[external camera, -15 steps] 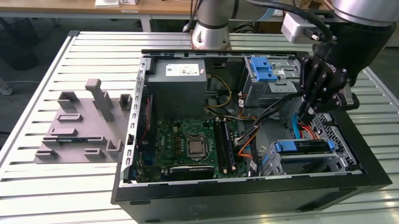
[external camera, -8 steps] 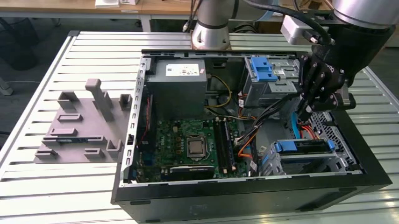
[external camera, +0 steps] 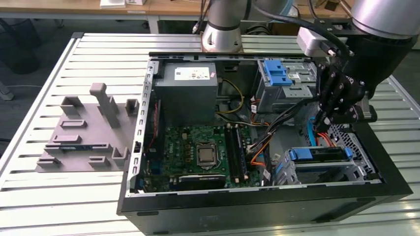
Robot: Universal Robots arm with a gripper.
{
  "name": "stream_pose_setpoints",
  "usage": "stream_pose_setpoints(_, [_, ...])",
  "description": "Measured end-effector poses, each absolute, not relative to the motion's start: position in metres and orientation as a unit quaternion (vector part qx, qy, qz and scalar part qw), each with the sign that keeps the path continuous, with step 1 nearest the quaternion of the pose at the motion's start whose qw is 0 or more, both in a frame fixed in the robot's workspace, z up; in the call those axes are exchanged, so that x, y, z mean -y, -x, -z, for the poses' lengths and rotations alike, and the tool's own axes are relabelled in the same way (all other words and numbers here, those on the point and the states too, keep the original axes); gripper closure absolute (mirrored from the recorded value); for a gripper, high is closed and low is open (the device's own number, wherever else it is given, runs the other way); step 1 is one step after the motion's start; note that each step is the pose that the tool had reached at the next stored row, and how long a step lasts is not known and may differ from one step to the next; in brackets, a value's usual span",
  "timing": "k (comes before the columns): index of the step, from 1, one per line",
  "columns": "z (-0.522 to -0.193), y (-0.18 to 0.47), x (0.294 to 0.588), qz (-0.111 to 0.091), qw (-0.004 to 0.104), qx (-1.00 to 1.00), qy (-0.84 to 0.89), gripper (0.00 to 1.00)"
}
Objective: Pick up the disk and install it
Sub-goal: 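Insert the second disk wire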
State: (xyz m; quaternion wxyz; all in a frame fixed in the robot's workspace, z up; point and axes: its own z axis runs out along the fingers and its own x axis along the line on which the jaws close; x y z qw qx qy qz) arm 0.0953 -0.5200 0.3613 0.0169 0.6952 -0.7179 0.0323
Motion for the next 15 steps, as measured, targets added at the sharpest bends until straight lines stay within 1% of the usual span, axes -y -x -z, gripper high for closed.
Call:
stream_pose_setpoints(9, [-0.3553,-0.0953,0.5247,-0.036,0.013,0.714,-0.699,0.84])
stream_pose_setpoints(15, [-0.3535,-0.0953,0.5247,-0.036,0.013,0.714,-0.699,0.84])
